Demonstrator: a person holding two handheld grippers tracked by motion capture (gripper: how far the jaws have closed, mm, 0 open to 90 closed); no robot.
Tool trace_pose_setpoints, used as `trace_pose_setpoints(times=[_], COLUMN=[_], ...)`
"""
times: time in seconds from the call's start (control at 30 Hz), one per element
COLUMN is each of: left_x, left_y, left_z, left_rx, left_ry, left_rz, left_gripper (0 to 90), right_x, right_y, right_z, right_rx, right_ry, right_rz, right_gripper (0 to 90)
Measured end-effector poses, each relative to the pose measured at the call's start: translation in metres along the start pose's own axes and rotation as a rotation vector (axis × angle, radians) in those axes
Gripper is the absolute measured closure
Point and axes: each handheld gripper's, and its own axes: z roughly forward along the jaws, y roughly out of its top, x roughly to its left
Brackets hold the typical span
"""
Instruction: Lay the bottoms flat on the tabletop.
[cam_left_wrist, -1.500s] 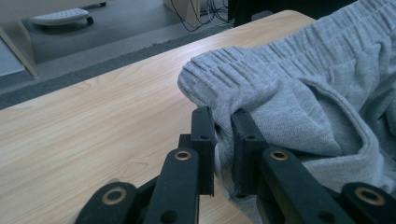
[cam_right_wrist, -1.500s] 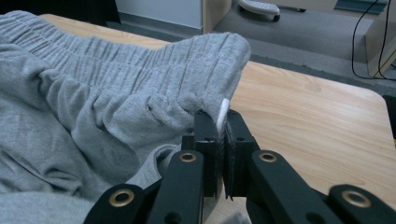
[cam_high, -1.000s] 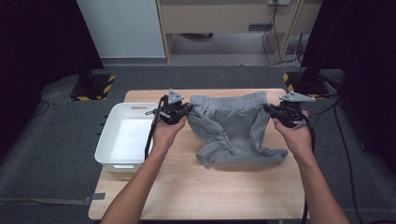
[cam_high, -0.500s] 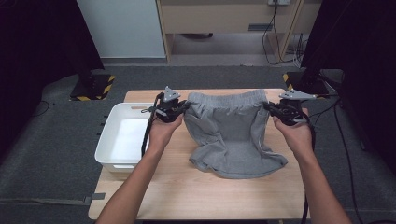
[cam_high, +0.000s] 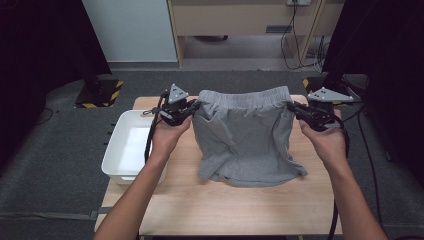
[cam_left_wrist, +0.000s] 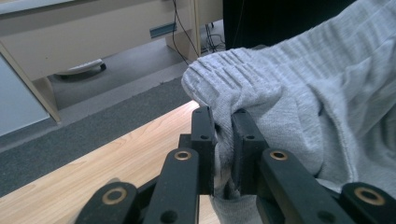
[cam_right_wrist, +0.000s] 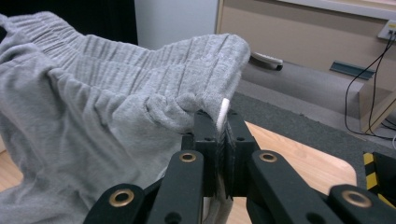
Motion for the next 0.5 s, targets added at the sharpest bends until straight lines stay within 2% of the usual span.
trace_pose_setpoints(times=[0.37,0.5], left_x=[0.001,0.001], left_y=[-0.01,-0.01], left_z=[0.019,0.019], left_rx=[0.033,0.032], left_ry=[0.006,0.009], left_rz=[-0.011,-0.008], left_gripper=[81.6,81.6], right_x=[-0.014,-0.016], right_y=[-0.007,-0.01], right_z=[0.01,0.011], right_rx=[0.031,0.023], right_ry=[-0.042,-0.025], right_rz=[-0.006,0.001], right_gripper=[86.9,86.9])
